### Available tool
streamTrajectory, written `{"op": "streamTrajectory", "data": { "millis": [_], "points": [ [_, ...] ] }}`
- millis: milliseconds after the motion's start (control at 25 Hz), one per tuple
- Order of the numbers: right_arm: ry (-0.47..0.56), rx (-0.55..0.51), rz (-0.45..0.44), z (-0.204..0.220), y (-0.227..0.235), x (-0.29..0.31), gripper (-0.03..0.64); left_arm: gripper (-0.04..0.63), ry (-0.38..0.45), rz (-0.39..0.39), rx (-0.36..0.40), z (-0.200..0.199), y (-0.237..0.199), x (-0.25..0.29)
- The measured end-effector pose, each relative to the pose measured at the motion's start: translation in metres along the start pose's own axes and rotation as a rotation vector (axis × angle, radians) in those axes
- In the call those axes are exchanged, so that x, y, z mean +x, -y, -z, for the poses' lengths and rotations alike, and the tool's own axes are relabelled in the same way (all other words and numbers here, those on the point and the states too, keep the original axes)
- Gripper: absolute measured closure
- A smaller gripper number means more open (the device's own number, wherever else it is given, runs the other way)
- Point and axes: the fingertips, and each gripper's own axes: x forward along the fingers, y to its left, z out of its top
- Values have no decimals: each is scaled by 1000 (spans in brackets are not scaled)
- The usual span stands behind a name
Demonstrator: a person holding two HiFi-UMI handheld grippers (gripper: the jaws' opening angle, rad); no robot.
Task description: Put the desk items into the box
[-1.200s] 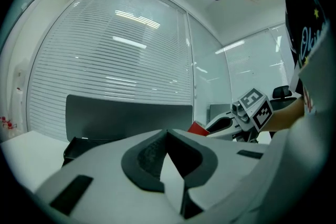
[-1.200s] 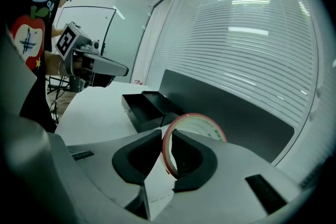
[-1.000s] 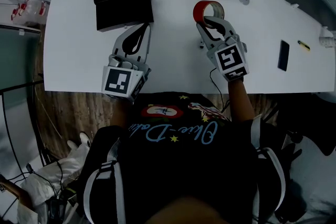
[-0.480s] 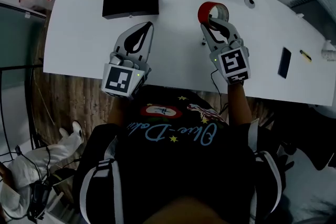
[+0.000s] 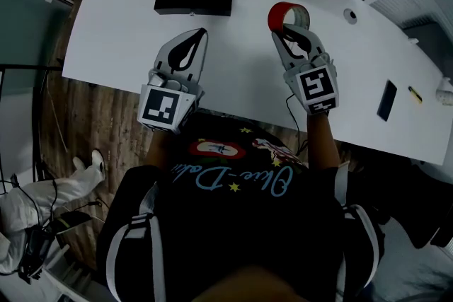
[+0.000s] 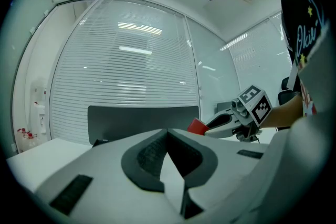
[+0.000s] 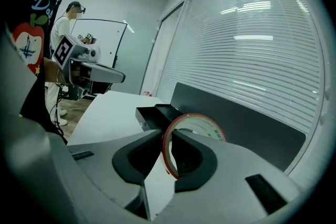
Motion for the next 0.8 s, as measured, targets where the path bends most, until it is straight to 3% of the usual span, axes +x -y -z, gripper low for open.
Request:
{"op": "streamTrajectory", "data": {
  "millis": [480, 800],
  "points": [
    [17, 0, -42, -33, -19, 57, 557, 600, -2, -28, 7, -2, -60, -11],
    [7, 33, -51, -47, -33, 96, 557, 599, -40, 8, 17, 7, -94, -9]
  ]
}}
